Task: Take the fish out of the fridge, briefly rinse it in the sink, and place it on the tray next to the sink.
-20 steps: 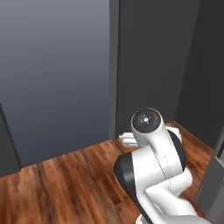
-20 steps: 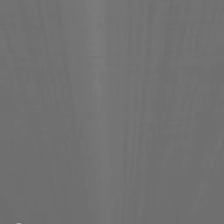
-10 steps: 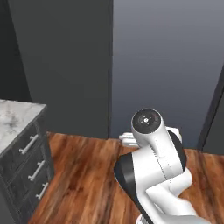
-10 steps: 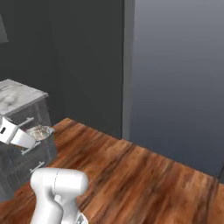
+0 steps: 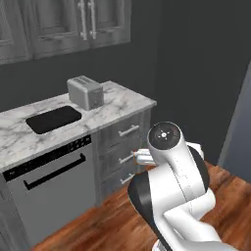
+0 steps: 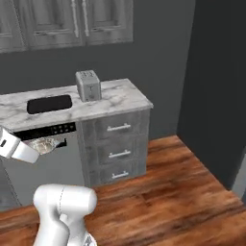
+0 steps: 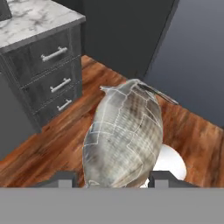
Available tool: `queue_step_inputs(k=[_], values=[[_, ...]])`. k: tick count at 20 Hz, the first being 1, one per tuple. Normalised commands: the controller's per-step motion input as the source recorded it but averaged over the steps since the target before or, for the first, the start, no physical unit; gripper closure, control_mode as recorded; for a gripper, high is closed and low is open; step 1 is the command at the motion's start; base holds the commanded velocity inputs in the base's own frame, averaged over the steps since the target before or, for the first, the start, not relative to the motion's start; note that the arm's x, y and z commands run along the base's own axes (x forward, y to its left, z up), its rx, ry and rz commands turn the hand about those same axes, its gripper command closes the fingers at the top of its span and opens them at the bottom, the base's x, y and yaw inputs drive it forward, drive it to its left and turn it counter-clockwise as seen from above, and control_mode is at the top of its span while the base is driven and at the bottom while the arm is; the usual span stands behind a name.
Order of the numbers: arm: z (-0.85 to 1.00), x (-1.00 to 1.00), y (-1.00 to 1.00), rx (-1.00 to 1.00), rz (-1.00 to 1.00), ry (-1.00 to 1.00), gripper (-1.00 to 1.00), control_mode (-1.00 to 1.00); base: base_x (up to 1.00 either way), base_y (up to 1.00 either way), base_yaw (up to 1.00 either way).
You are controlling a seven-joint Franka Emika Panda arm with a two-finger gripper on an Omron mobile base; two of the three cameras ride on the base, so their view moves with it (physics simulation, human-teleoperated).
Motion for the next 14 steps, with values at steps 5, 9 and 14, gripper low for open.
queue_step_inputs(k=[5, 9, 14], values=[[0.0, 0.0, 0.0, 0.0, 0.0, 0.0, 1.0, 1.0, 0.31, 0.11, 0.84], [0.0, 0.0, 0.0, 0.0, 0.0, 0.0, 1.0, 1.0, 0.71, 0.14, 0.72], [0.0, 0.0, 0.0, 0.0, 0.0, 0.0, 1.0, 1.0, 1.0, -0.12, 0.41]])
